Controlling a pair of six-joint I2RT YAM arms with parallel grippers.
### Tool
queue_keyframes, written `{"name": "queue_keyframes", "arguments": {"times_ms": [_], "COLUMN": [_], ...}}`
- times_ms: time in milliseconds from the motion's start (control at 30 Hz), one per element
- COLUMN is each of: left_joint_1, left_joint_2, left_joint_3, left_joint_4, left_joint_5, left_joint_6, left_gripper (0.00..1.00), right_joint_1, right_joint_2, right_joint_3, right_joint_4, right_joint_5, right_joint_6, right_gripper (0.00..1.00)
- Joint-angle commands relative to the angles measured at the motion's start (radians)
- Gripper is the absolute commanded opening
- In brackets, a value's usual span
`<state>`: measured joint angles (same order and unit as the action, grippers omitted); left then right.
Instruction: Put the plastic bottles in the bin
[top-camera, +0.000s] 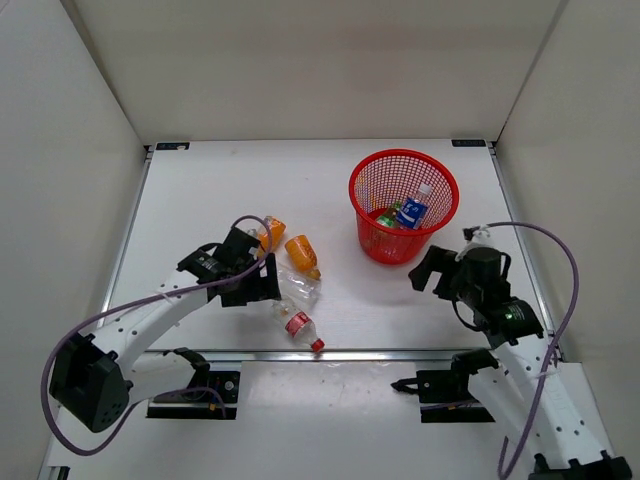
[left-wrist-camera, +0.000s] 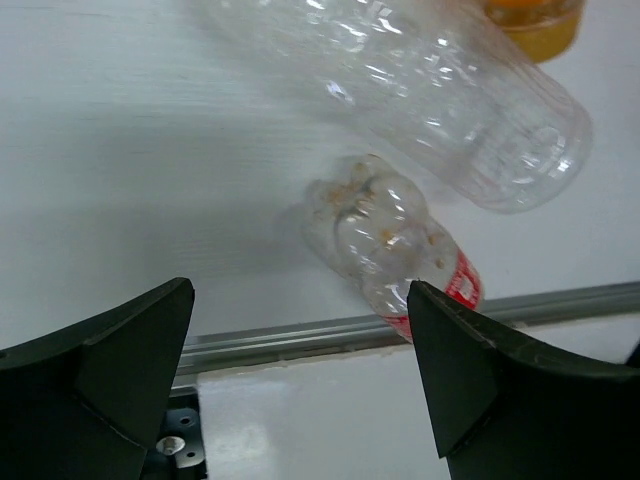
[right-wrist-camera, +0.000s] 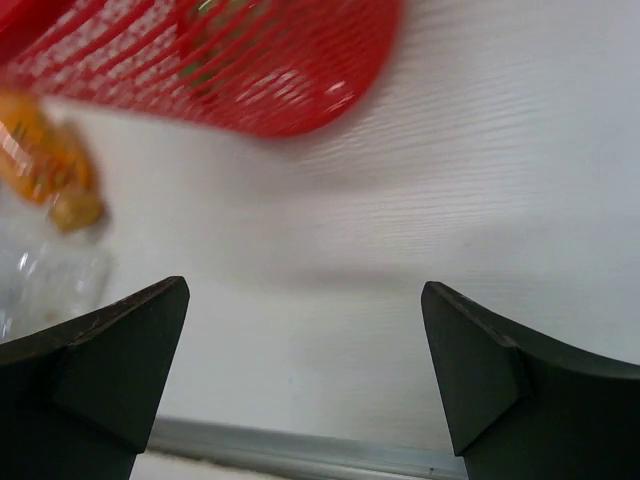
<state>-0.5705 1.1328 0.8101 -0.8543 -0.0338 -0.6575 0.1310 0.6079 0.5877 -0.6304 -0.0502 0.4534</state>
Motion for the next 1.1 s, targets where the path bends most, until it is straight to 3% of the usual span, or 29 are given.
{"name": "queue_keyframes", "arguments": {"times_ms": [0,100,233,333,567,700,933,1067], "left_joint_1": [-0.037,-0.081,-0.166,-0.199,-0.296,-0.287,-0.235,-0.23], "left_joint_2": [-0.059,-0.05,-0.031,0.01,0.09,0.143,0.193,0.054], "left_joint_3": [-0.021,-0.035,-0.066,-0.097,-0.143,-0.147,-0.132,-0.106], "left_joint_4": [0.073,0.109,0.156,0.153,0.262,0.314,0.262,0.117], "left_joint_5": [0.095,0.12,0.111,0.101,0.035,-0.001,-0.023,-0.06], "left_joint_6": [-0.057,-0.099,-0.204,-0.277,-0.438,-0.45,-0.401,-0.399], "left_gripper": [0.99,0.99,0.98,0.99,0.99,0.95,0.63,0.5], "right_joint_1": [0.169,0.427,0.541,0.466,0.126,0.05,0.07,0.048], "right_joint_2": [0.007,0.052,0.096,0.092,-0.033,-0.042,-0.027,-0.011], "right_joint_3": [0.008,0.026,0.05,0.069,0.03,0.026,0.02,0.009], "right_joint_4": [-0.017,-0.019,-0.028,-0.041,0.0,-0.011,-0.02,-0.012], "right_joint_5": [0.016,0.177,0.328,0.34,0.149,0.128,0.211,0.23], "right_joint_6": [-0.036,-0.002,0.039,0.071,0.015,-0.025,-0.036,-0.038], "right_gripper": [0.99,0.99,1.0,0.99,0.99,0.99,0.99,0.99]}}
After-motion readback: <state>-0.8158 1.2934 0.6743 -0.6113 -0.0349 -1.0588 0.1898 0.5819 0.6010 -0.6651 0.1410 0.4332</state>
